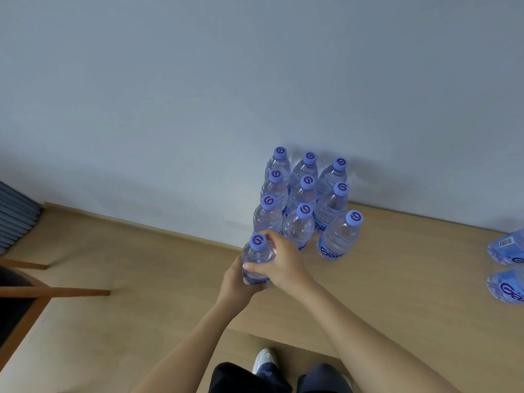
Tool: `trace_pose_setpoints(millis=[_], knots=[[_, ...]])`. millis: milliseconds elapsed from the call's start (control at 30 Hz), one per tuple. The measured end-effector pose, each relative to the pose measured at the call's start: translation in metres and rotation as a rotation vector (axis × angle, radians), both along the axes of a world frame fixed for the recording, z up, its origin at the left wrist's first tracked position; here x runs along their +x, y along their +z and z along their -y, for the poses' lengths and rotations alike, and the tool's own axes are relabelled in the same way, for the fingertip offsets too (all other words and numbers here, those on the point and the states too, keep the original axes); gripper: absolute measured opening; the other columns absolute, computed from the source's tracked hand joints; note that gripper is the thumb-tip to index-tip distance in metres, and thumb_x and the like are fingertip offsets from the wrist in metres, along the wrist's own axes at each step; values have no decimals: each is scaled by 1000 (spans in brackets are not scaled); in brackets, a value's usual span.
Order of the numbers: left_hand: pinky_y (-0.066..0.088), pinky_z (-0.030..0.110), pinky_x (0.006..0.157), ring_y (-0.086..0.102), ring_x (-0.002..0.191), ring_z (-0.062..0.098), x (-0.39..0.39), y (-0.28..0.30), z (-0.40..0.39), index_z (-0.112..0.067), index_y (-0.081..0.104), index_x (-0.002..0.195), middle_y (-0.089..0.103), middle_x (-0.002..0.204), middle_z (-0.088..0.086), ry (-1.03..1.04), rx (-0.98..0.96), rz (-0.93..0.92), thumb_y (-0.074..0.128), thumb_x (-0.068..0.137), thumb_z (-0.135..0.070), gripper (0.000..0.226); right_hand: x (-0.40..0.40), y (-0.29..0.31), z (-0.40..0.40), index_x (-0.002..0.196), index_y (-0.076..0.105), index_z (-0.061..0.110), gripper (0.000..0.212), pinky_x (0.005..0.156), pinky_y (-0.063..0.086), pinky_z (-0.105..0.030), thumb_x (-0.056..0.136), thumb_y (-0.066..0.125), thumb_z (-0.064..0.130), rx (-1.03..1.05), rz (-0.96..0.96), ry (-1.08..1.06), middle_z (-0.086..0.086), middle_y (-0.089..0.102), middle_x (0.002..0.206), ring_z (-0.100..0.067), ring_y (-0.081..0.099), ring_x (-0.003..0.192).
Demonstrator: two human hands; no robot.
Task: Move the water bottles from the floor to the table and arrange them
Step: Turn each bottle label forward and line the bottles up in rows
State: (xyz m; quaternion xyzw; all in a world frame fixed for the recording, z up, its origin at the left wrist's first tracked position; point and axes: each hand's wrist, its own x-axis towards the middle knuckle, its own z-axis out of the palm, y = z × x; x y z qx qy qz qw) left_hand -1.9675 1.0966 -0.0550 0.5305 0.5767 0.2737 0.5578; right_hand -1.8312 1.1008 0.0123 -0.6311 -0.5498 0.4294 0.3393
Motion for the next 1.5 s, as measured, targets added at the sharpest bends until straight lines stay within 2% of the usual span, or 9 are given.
trace_pose_setpoints(millis=[233, 600, 800, 900, 967, 1067, 1233, 1367, 1500], knots=[[49, 10, 72, 63, 99, 5, 9, 6, -16, -34, 52, 112, 66, 109, -8, -29, 40, -19, 78, 66, 8, 67, 0, -6, -9, 99, 57, 25, 46, 79, 43, -15, 63, 87, 28, 90, 79, -20, 12, 48, 105, -3, 54, 96], [49, 8, 64, 61, 98, 9, 15, 12, -28, -22, 51, 119, 64, 113, 3, -29, 25, 26, 70, 70, 17, 66, 2, -8, -16, 103, 53, 28, 50, 86, 46, -23, 65, 86, 28, 140, 110, -27, 12, 49, 106, -9, 52, 100], [48, 11, 73, 62, 104, 11, 15, 7, -21, -32, 49, 119, 65, 114, -3, 7, 11, -13, 76, 68, 7, 69, 2, -8, -12, 109, 52, 26, 52, 84, 38, -16, 67, 85, 27, 124, 143, -1, 14, 45, 110, -6, 46, 105], [45, 12, 81, 60, 106, 15, 12, 4, -10, -20, 49, 124, 62, 115, -3, 53, -26, -89, 81, 69, -4, 66, 8, -5, -8, 119, 51, 28, 62, 92, 35, -20, 67, 85, 30, 91, 129, 38, 12, 47, 119, -8, 43, 115], [45, 24, 90, 57, 109, 20, 8, 3, 2, -12, 42, 133, 56, 118, 1, 111, -82, -141, 82, 71, -8, 74, 15, -4, 2, 131, 47, 30, 71, 98, 33, -19, 70, 84, 33, 75, 107, 60, 14, 45, 127, -5, 40, 122], [44, 28, 86, 56, 103, 21, 8, 4, 26, -7, 41, 134, 55, 116, 4, 172, -160, -179, 78, 77, -11, 69, 30, -5, 20, 139, 39, 32, 77, 103, 36, -20, 75, 80, 36, 54, 62, -11, 21, 42, 136, 0, 41, 125], [43, 19, 78, 57, 100, 12, 32, 10, 53, -9, 51, 122, 60, 114, 3, 39, -177, -206, 77, 79, -17, 51, 64, -9, 47, 135, 46, 32, 63, 99, 36, -19, 80, 76, 35, 38, 30, -156, 25, 45, 130, 1, 45, 121], [41, 18, 77, 53, 102, 16, 82, 25, 55, -5, 49, 121, 57, 121, 11, -44, -142, -120, 74, 81, -7, 47, 105, -9, 69, 132, 50, 27, 57, 95, 35, -18, 81, 75, 32, 51, 40, -282, 16, 49, 130, -1, 48, 119], [41, 13, 73, 53, 105, 15, 143, 41, 61, -7, 49, 124, 55, 119, 5, -158, -104, -87, 74, 83, -11, 49, 156, -4, 96, 130, 53, 24, 54, 93, 34, -17, 81, 75, 29, 79, 75, -399, 14, 49, 125, 0, 47, 115]])
